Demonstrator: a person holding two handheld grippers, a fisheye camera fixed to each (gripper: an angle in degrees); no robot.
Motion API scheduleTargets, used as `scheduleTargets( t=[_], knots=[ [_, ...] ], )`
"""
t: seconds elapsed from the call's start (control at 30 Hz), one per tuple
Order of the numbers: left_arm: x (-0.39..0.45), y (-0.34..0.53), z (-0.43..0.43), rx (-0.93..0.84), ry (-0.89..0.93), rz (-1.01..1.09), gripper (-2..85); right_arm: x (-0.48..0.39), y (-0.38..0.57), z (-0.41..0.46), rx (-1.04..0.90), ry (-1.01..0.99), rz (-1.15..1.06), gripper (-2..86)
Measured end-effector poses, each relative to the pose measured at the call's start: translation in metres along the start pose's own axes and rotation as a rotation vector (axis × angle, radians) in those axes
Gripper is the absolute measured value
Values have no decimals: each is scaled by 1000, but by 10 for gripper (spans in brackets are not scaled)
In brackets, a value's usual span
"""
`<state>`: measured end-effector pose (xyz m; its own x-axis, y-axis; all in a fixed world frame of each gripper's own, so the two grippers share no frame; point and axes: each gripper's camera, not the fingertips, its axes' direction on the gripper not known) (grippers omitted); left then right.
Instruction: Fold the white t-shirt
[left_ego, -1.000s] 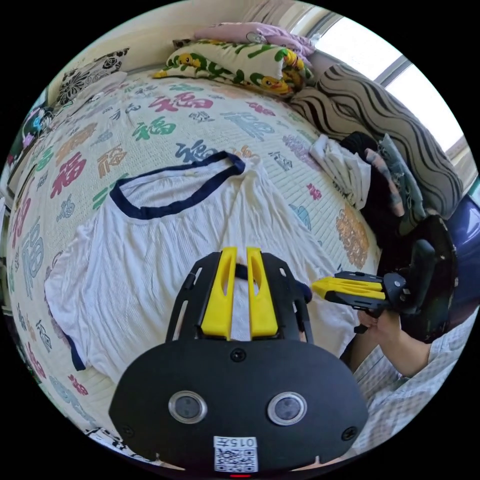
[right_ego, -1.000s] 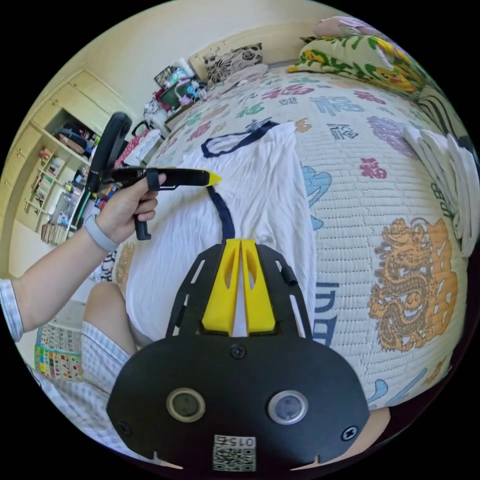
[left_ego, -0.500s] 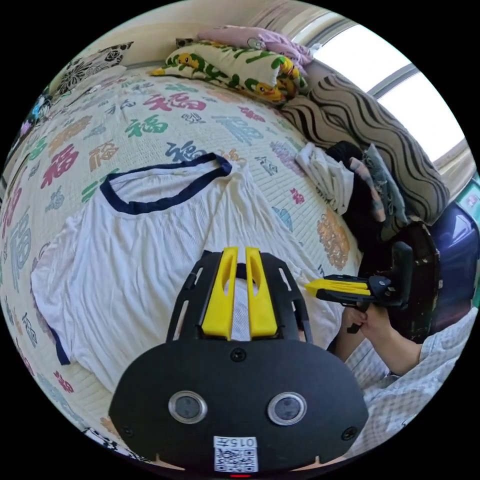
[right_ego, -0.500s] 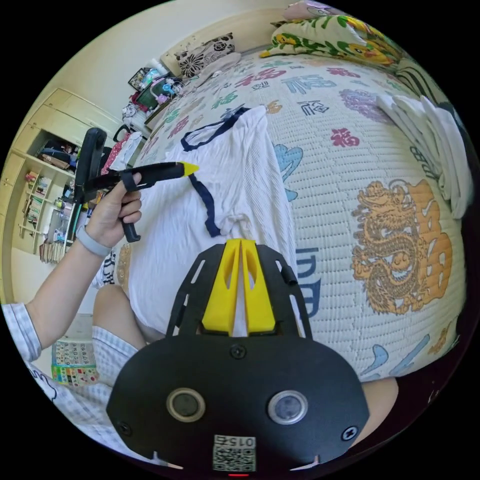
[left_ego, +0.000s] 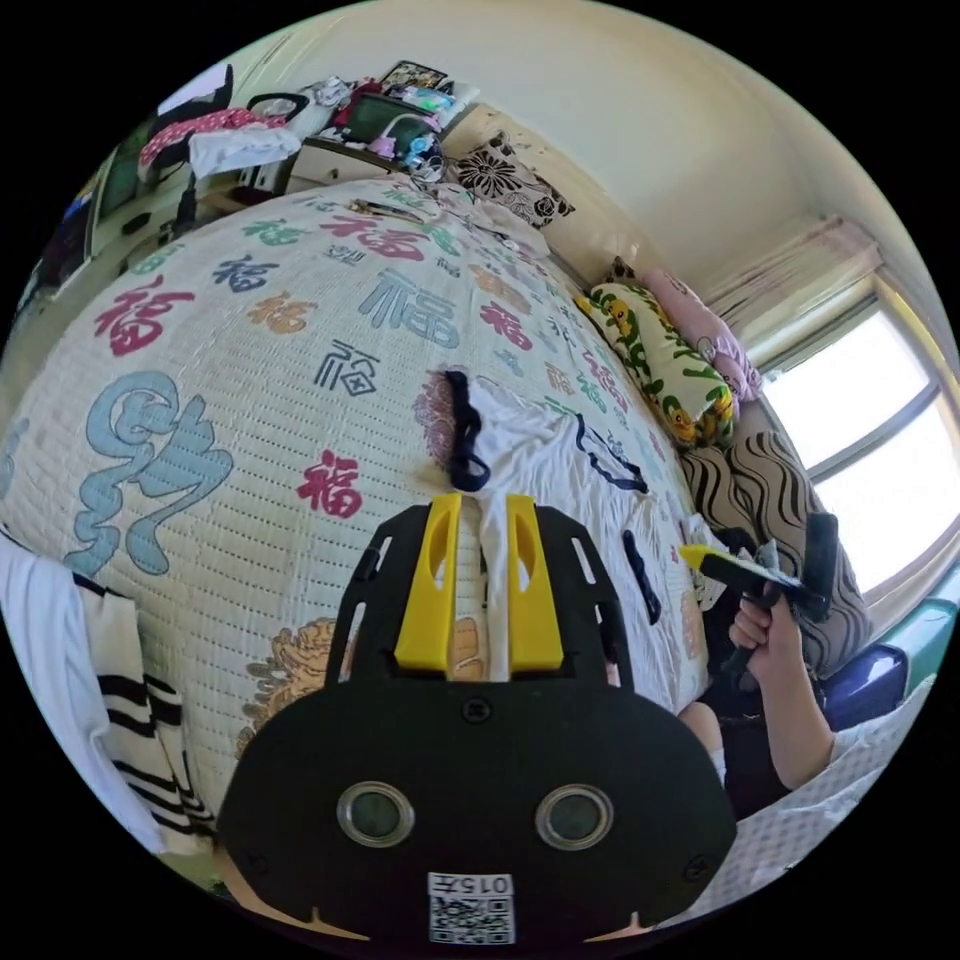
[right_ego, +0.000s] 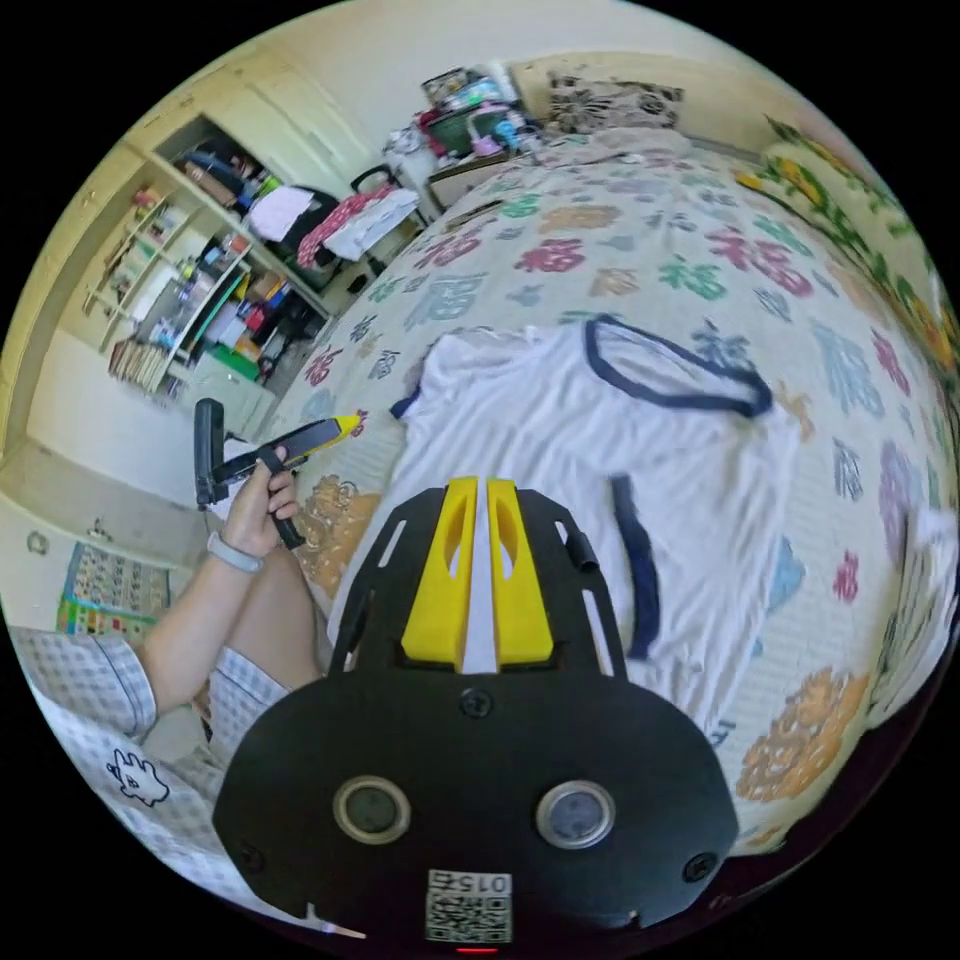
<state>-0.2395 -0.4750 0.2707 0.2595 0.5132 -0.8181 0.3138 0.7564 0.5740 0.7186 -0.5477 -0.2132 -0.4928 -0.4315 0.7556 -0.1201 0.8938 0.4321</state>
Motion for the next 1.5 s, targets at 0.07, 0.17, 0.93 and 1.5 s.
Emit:
scheduleTargets(
  t=[0.07, 0.17, 0.93, 1.5],
  knots=[
    [-18, -6, -3, -20, 14, 20, 92, -32, -51, 30, -45, 27, -81, 35],
    [-32, -16, -4, -34, 31, 41, 117, -58, -111, 65, -76, 47, -127, 63],
    [-56, -22, -68, 95, 183, 90, -4, -49, -291, 191, -256, 258, -73, 4],
    [129, 38, 13, -277, 52, 620, 4, 173, -128, 58, -8, -78, 471, 23]
  ],
)
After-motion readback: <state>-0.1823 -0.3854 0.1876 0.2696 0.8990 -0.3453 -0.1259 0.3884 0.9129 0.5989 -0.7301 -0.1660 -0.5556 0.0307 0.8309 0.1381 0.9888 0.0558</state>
